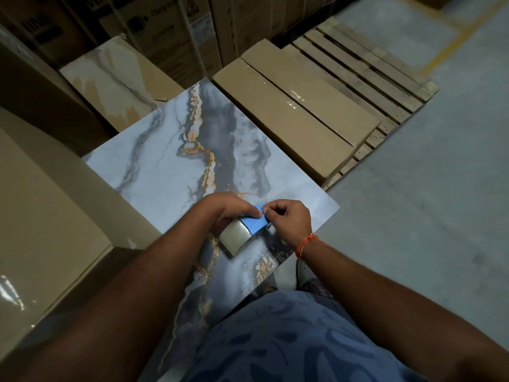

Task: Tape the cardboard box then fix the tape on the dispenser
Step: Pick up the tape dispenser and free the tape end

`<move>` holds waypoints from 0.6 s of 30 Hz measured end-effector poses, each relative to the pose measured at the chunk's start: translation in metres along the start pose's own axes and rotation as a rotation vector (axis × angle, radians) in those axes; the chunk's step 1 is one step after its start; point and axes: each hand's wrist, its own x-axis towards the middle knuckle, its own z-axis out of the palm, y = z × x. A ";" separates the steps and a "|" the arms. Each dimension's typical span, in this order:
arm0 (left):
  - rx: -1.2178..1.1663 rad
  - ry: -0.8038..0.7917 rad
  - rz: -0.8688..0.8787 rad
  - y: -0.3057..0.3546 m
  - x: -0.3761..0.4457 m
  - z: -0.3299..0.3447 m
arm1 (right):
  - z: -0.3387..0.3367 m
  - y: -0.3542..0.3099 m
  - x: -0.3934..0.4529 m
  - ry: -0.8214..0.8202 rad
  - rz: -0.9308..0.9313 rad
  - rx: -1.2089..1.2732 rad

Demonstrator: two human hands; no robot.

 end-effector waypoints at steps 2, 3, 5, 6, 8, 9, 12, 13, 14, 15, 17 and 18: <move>-0.047 0.027 0.030 -0.005 0.003 0.004 | -0.001 0.001 -0.002 -0.003 -0.017 -0.014; -0.088 0.060 0.052 -0.008 0.004 0.007 | -0.001 0.001 -0.003 -0.007 -0.023 -0.014; -0.135 0.176 0.109 -0.013 0.005 0.012 | -0.003 0.001 -0.003 -0.015 -0.034 -0.008; -0.132 0.233 0.132 -0.015 0.004 0.015 | -0.004 0.001 -0.003 -0.018 -0.042 -0.008; -0.086 0.336 0.149 -0.015 0.000 0.021 | -0.006 0.001 -0.003 -0.029 -0.066 -0.027; -0.040 0.387 0.144 -0.015 -0.003 0.026 | -0.008 0.000 -0.004 -0.036 -0.081 -0.037; 0.111 0.557 0.127 -0.014 -0.013 0.044 | -0.012 -0.002 -0.003 -0.050 -0.098 -0.028; 0.149 0.612 0.133 -0.014 -0.017 0.052 | -0.012 -0.002 -0.003 -0.051 -0.108 -0.028; 0.170 0.667 0.144 -0.015 -0.020 0.060 | -0.013 -0.001 -0.004 -0.052 -0.119 -0.030; 0.173 0.721 0.153 -0.017 -0.022 0.069 | -0.013 0.001 -0.005 -0.053 -0.126 -0.032; 0.163 0.806 0.169 -0.022 -0.025 0.086 | -0.012 0.008 -0.009 -0.058 -0.125 -0.030; 0.160 0.840 0.185 -0.025 -0.024 0.094 | -0.011 0.013 -0.011 -0.062 -0.120 -0.030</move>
